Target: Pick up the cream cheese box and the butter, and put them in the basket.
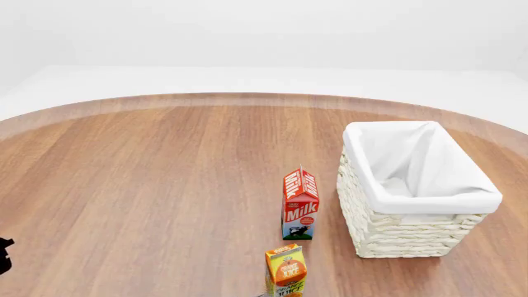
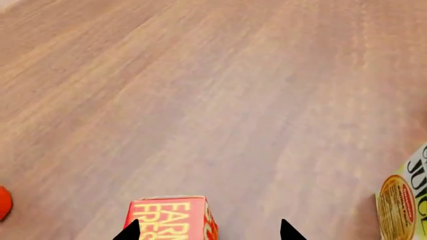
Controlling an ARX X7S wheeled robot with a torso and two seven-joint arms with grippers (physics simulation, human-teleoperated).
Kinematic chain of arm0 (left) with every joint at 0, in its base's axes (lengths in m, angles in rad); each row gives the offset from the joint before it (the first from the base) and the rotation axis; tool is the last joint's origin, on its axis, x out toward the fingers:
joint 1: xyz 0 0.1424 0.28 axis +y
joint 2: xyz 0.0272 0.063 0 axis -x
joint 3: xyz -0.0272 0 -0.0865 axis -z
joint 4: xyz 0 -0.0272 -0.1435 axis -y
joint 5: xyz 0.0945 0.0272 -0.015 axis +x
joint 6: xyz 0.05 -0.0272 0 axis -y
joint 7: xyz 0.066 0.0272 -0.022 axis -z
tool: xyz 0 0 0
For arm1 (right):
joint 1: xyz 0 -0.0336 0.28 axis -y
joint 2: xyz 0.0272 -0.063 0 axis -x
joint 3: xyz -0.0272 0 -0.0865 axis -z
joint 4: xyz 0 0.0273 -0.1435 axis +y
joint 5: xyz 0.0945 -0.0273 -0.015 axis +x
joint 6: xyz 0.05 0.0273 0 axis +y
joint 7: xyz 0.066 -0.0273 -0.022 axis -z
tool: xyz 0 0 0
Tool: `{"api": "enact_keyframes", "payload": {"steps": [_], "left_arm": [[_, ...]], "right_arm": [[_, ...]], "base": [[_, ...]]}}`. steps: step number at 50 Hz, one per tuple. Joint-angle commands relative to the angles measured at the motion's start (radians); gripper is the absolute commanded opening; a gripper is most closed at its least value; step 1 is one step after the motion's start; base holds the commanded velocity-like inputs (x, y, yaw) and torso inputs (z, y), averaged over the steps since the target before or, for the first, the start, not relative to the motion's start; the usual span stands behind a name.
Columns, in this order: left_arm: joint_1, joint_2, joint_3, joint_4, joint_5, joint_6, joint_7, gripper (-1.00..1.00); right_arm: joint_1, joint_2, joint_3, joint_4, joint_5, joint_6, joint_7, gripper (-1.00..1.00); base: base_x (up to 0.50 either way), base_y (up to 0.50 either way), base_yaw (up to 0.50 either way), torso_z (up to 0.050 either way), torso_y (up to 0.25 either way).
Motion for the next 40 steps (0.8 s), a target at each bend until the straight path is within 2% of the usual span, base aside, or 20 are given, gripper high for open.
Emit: {"api": "enact_keyframes", "payload": {"steps": [1, 40], "left_arm": [[0.002, 0.019, -0.022, 0.000, 0.014, 0.008, 0.031, 1.00], [-0.002, 0.013, -0.049, -0.025, -0.025, -0.006, 0.018, 1.00]], "right_arm": [[0.005, -0.025, 0.002, -0.009, -0.042, 0.001, -0.029, 1.00], [0.009, -0.077, -0.002, -0.055, 0.050, 0.084, 0.051, 1.00]], "base": [[0.00, 0.00, 0.00, 0.000, 0.000], [0.00, 0.00, 0.00, 0.000, 0.000]]}}
